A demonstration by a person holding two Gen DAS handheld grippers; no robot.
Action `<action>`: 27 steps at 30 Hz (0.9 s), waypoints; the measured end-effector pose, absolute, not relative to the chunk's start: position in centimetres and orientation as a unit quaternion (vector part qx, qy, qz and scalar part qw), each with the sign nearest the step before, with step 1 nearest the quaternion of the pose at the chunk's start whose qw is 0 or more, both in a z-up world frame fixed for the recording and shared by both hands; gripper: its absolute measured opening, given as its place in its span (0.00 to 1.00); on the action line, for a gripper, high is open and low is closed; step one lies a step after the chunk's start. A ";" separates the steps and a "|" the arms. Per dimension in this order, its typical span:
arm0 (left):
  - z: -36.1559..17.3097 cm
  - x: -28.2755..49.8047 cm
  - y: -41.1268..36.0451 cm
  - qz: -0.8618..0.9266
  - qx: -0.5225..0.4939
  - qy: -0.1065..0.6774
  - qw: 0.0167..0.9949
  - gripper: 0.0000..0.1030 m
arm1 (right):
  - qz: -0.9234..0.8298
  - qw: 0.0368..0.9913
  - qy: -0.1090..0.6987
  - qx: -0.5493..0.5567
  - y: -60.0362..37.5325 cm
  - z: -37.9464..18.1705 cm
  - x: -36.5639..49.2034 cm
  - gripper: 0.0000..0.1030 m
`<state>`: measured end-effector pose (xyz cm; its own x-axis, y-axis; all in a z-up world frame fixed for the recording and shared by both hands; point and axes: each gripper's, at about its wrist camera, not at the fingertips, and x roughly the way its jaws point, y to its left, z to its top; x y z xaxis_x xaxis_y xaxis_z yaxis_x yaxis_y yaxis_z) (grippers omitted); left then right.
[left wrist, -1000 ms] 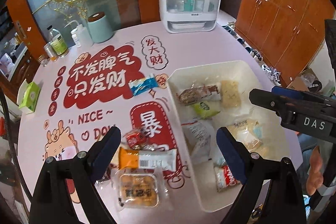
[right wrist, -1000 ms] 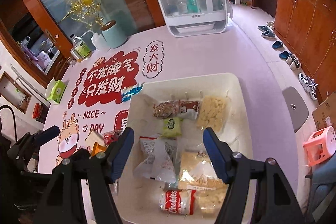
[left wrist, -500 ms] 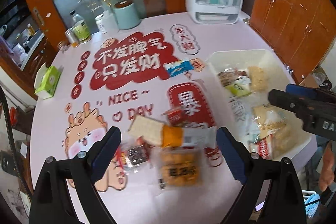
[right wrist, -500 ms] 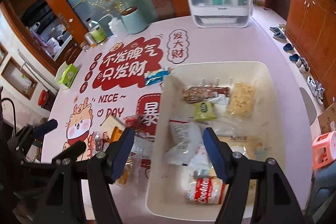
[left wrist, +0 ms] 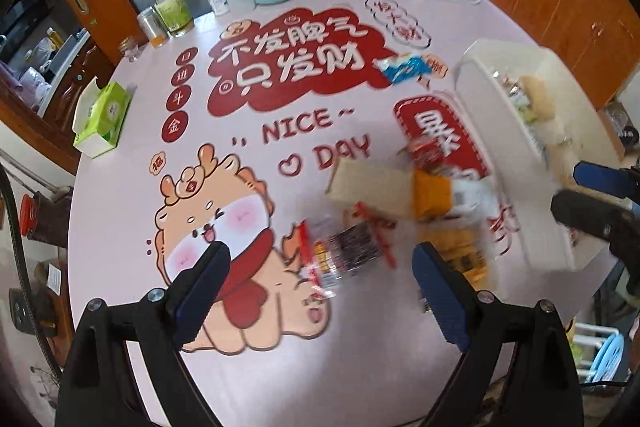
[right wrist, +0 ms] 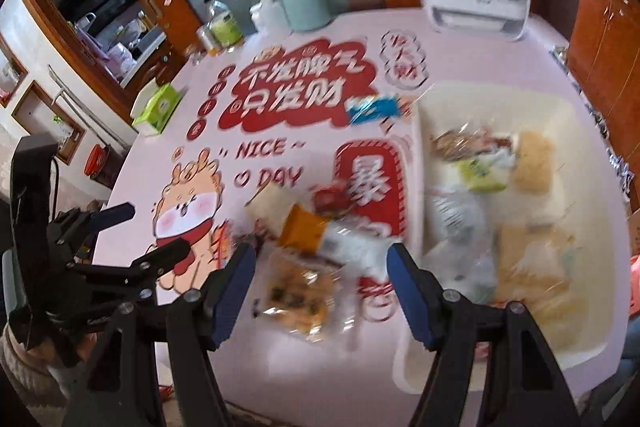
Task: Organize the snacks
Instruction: 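Move both tools back to the snacks remaining on the table, then grasp the dark snack pack with left tool while right tool grasps the bread pack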
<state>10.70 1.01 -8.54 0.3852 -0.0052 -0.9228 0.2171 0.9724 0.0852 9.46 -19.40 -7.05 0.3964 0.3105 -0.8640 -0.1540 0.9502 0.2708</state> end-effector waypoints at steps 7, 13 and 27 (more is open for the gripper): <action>-12.2 11.7 3.0 -0.116 0.121 0.575 0.801 0.89 | 0.107 0.819 0.561 0.057 -15.3 -11.2 8.6 0.83; -15.3 12.3 2.3 -0.185 0.178 0.575 0.777 0.89 | 0.052 0.805 0.585 0.088 -14.9 -15.5 8.3 0.93; -20.7 14.4 -0.5 -0.243 0.244 0.579 0.739 0.88 | 0.011 0.772 0.612 0.170 -16.0 -21.5 9.0 1.00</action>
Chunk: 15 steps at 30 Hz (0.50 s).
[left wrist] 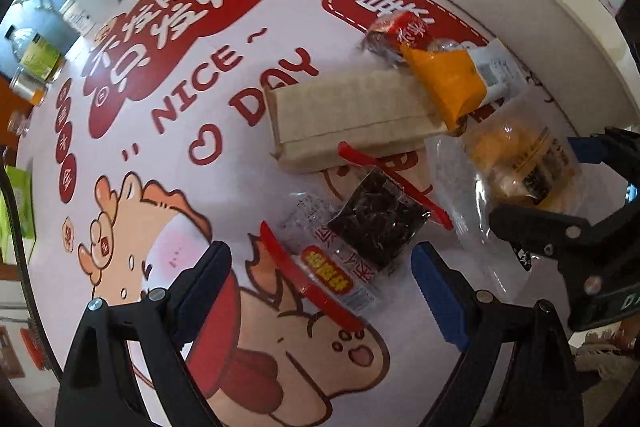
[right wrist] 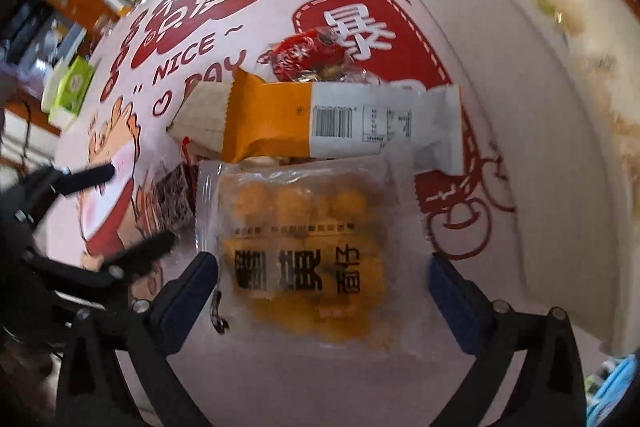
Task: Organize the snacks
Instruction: 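Grasp the dark snack pack with left tool while right tool grasps the bread pack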
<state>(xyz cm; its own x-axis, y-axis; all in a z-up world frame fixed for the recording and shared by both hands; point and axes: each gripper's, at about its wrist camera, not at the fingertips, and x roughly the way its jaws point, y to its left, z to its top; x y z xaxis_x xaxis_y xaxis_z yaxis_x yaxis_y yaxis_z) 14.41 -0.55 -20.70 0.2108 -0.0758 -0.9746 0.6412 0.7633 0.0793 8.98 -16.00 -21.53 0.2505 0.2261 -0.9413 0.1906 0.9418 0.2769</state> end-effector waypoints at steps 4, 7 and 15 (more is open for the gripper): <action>-21.7 14.4 -0.9 -0.252 0.255 0.581 0.731 0.88 | 0.008 0.782 0.599 0.174 -15.7 -21.1 8.7 0.91; -22.2 14.6 -0.9 -0.256 0.253 0.586 0.726 0.88 | 0.011 0.777 0.600 0.193 -15.7 -21.0 8.3 0.80; -21.6 15.3 -0.5 -0.280 0.212 0.578 0.737 0.41 | -0.008 0.768 0.605 0.210 -15.9 -21.1 6.7 0.80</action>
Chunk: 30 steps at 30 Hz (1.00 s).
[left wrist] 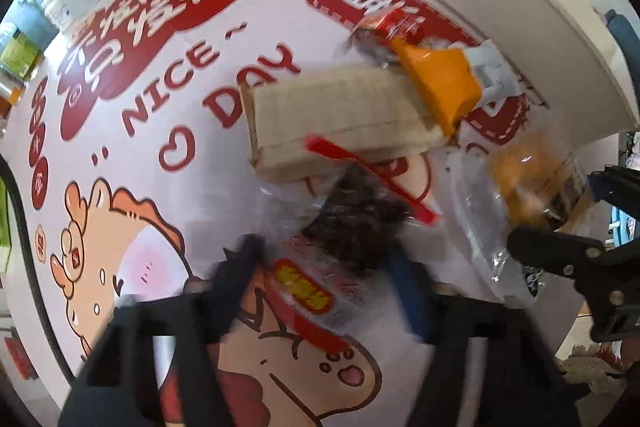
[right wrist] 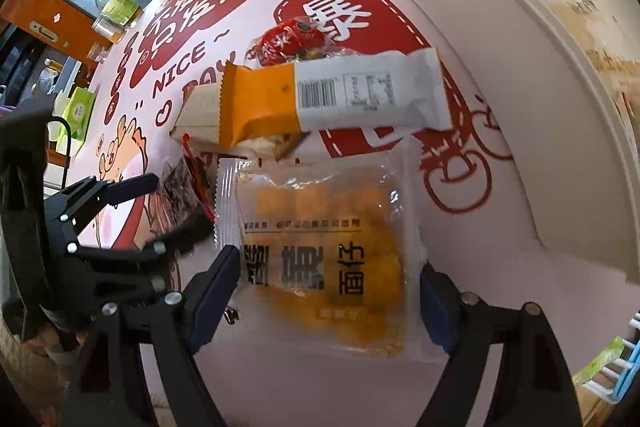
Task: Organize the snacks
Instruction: 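Grasp the dark snack pack with left tool while right tool grasps the bread pack, then lower both packs into the white bin and open both tools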
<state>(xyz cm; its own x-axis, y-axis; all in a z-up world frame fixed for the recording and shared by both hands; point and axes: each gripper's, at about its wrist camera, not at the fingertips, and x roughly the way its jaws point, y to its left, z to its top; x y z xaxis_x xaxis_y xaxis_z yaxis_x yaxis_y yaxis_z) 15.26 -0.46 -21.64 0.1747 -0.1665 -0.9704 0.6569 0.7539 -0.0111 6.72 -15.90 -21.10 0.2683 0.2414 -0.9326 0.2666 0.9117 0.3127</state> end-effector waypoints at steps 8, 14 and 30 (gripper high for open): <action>-20.9 13.5 0.6 -0.261 0.197 0.590 0.739 0.35 | -0.017 0.775 0.606 0.176 -14.9 -20.4 6.3 0.77; -17.5 11.7 1.4 -0.247 0.198 0.568 0.760 0.35 | -0.006 0.797 0.587 0.142 -13.7 -18.4 5.8 0.76; -6.8 11.7 -6.5 -0.259 0.114 0.516 0.808 0.36 | -0.043 0.901 0.423 0.085 -20.2 -5.1 3.5 0.76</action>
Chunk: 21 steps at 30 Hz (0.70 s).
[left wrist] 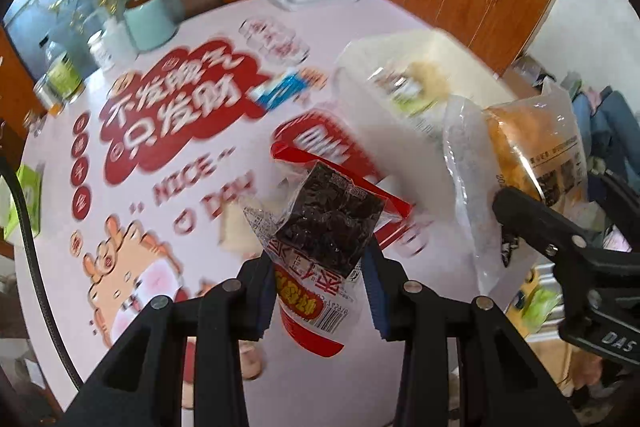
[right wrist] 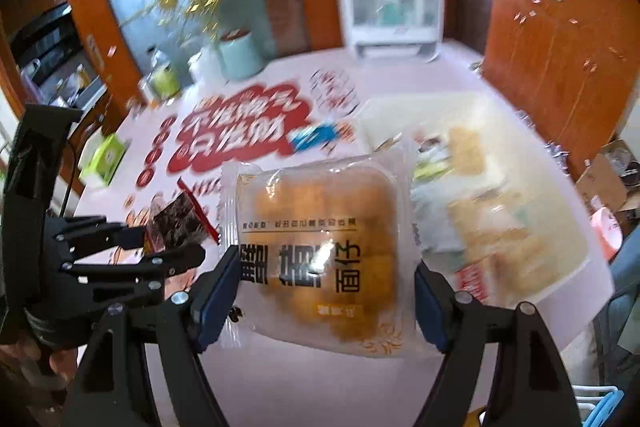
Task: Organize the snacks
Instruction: 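Lower both packs into the white bin and open both tools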
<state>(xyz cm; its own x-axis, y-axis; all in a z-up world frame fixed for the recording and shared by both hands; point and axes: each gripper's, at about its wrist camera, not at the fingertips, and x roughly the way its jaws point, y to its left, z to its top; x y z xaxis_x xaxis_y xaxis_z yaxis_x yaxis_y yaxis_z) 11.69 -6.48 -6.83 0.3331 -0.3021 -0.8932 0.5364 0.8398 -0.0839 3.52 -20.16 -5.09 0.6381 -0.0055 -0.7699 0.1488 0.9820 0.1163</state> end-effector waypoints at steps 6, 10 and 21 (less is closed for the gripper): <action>-4.0 11.6 -13.9 -0.268 0.117 0.490 0.821 0.36 | -0.091 0.909 0.394 0.104 -26.6 -3.2 2.7 0.76; -3.4 11.9 -18.2 -0.264 0.123 0.483 0.825 0.36 | -0.116 0.911 0.378 0.114 -30.8 -2.8 2.2 0.76; -6.3 13.3 -27.5 -0.219 0.149 0.504 0.822 0.36 | -0.166 0.920 0.347 0.074 -37.5 -3.6 3.3 0.77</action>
